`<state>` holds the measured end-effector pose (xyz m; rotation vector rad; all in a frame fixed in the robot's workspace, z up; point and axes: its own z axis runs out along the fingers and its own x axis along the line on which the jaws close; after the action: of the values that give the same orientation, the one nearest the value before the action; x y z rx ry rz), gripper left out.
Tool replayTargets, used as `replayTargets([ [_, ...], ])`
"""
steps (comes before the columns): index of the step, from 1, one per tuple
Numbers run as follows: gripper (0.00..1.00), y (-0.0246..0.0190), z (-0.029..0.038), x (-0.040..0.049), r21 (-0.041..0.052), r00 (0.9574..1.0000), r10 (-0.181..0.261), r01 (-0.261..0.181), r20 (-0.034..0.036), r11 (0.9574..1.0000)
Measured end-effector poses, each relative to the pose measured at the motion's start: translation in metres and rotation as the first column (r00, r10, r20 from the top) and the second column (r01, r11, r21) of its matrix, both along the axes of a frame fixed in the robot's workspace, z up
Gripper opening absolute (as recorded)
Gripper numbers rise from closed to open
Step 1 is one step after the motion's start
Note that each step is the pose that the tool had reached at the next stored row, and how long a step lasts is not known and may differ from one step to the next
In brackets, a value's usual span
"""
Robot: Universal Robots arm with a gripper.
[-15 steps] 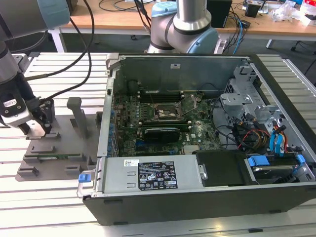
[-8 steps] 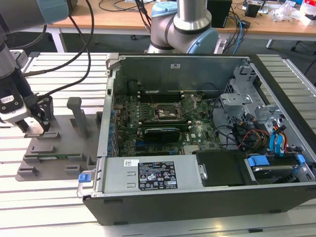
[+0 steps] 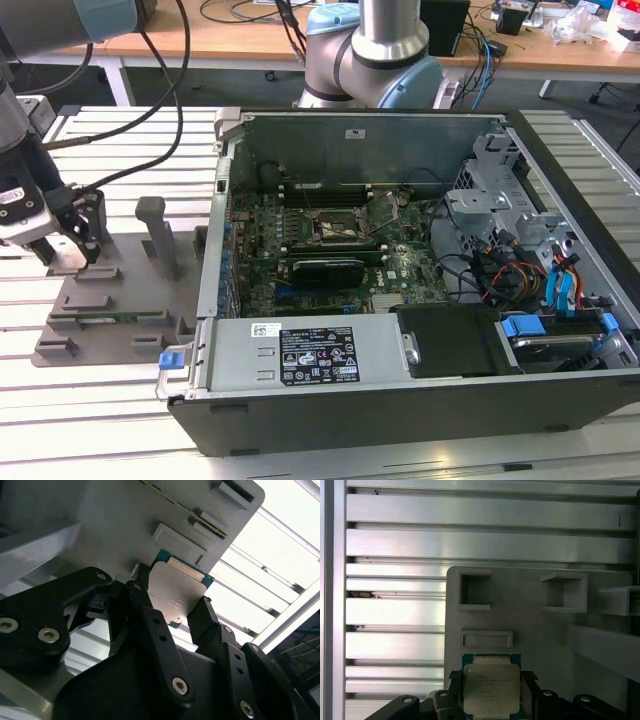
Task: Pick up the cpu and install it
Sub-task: 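Pick up the cpu and move it towards the insertion slot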
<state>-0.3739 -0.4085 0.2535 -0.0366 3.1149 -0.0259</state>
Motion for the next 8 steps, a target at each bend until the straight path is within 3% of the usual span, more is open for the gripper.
replayTargets([
  [8, 0.55, 0.0000, 0.0042, 0.0000, 0.0001, 1.0000, 0.000, 0.000, 0.0001, 1.0000],
])
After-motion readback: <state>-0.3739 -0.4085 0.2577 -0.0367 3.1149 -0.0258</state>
